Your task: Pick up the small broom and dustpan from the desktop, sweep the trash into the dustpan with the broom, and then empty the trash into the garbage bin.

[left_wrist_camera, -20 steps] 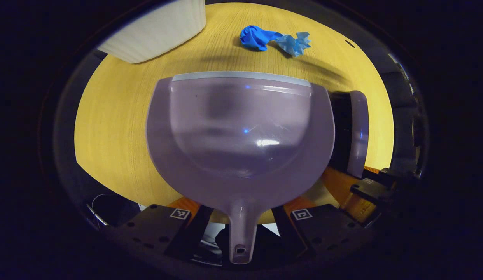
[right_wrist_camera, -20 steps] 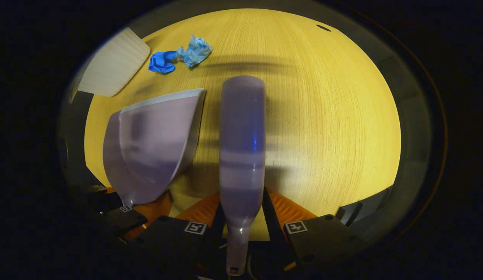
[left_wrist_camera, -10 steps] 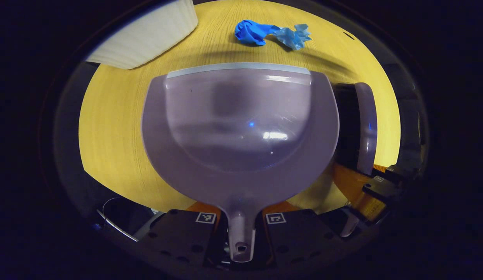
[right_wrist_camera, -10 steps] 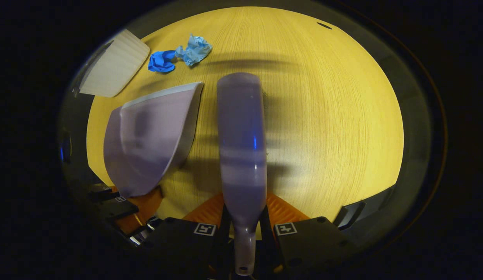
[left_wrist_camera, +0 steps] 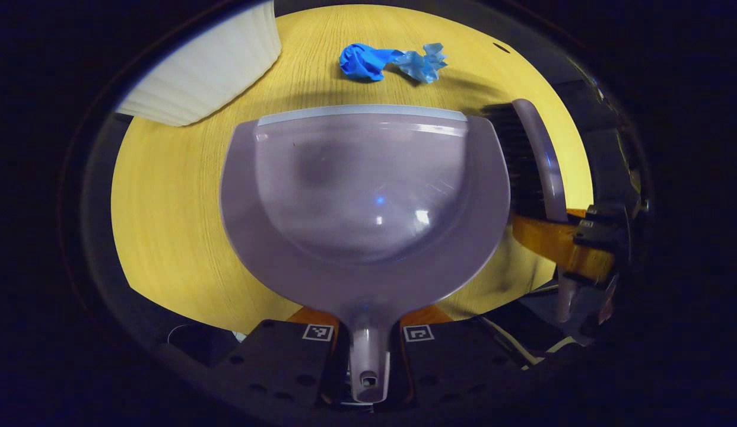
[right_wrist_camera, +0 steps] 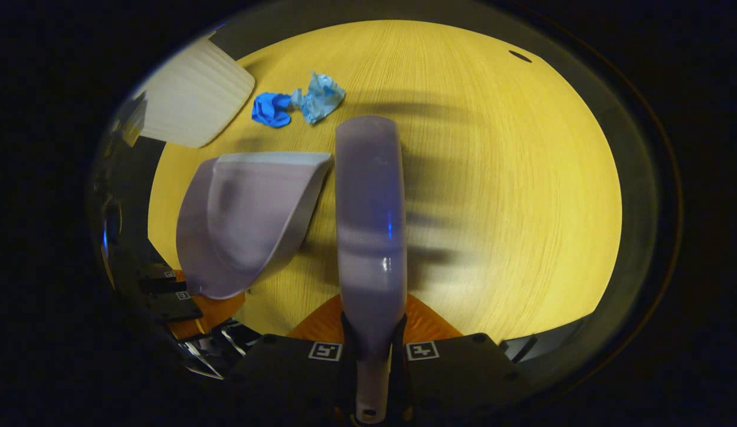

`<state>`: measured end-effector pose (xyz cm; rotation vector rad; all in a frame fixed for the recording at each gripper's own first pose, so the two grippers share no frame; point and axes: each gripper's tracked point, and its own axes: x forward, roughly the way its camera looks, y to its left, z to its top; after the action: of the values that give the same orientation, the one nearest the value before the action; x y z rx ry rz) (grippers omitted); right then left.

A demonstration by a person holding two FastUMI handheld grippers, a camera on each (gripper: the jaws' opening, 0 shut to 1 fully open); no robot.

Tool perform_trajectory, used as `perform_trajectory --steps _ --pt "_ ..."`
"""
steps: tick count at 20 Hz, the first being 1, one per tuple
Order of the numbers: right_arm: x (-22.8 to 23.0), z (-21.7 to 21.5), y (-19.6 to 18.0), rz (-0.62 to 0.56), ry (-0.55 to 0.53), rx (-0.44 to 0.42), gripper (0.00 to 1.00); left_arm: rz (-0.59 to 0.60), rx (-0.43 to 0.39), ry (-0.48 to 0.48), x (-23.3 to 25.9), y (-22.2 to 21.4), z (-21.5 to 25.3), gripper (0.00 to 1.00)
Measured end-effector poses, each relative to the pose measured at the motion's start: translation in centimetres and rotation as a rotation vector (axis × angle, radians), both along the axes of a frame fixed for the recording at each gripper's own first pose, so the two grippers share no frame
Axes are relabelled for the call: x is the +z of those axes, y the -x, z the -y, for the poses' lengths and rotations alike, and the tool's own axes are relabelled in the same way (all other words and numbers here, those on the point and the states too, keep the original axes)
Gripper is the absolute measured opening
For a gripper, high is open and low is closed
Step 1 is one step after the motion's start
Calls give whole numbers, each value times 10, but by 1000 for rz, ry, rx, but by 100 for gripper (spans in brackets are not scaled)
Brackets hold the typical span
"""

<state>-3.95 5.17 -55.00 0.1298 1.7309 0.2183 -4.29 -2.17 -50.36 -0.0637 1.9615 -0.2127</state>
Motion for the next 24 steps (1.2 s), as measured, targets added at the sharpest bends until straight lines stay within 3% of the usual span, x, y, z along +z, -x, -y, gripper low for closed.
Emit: perform_trajectory --steps 4,7,10,15,19,21,23,24 --pt "-10 22 -89 112 49 100 24 18 -59 -8 2 -8 -26 26" --pt "-29 31 -153 160 109 298 24 2 -143 -46 -6 -8 -46 28" --pt "-46 13 -187 163 111 467 24 3 -220 -30 -5 -11 -50 27" --pt "-61 -20 -191 99 57 805 24 14 -295 -10 -6 -14 -50 26" --pt "-33 -44 -169 23 -85 991 24 21 -333 2 -6 -12 -53 27" --pt "-28 -50 -168 20 -141 1028 24 30 -364 12 -6 -9 -56 27" --pt "-20 -58 -163 -41 -211 1002 29 51 -377 34 -9 -3 -51 26" --pt "-21 -56 -168 -46 -235 1009 24 59 -389 36 -3 -3 -50 26"
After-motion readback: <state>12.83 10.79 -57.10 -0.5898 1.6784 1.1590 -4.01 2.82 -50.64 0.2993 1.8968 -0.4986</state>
